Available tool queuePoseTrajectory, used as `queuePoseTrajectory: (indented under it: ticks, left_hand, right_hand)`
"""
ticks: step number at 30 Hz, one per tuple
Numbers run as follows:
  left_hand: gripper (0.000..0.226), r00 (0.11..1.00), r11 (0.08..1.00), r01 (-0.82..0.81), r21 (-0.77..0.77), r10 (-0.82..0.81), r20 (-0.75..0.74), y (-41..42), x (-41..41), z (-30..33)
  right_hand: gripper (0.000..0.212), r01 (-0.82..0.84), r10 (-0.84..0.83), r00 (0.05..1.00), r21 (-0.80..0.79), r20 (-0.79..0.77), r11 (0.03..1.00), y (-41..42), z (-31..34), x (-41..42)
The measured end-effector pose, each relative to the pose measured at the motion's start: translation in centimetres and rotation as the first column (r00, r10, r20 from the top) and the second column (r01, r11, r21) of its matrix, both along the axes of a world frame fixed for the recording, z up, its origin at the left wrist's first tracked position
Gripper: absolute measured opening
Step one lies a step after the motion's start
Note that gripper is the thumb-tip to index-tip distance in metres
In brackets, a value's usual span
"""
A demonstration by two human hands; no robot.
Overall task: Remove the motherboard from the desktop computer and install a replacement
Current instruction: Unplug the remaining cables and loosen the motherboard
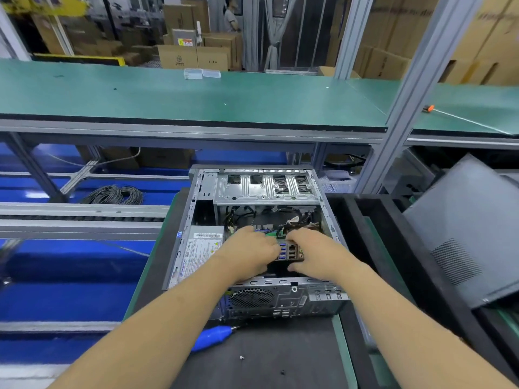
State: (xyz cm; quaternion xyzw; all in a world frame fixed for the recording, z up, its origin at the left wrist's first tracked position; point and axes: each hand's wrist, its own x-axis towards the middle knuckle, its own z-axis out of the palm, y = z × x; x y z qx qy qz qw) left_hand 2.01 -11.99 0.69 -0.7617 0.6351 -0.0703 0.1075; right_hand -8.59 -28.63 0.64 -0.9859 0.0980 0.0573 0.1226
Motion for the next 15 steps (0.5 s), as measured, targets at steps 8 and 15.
queuePoseTrajectory:
  ticks: [8, 15]
  left_hand:
    - [0.016, 0.998, 0.998, -0.063, -0.027, 0.064, 0.019, 0.1, -0.2, 2.3]
    - [0.023, 0.996, 0.991, -0.009, -0.13, 0.021, 0.091, 1.3, 0.9, 1.6]
  right_hand:
    - [0.036, 0.076, -0.084, 0.991, 0.075, 0.103, 0.994, 0.0, 0.6, 0.2]
    - [0.048, 0.168, -0.188, 0.979, 0.222, 0.075, 0.961, 0.0, 1.1, 0.7]
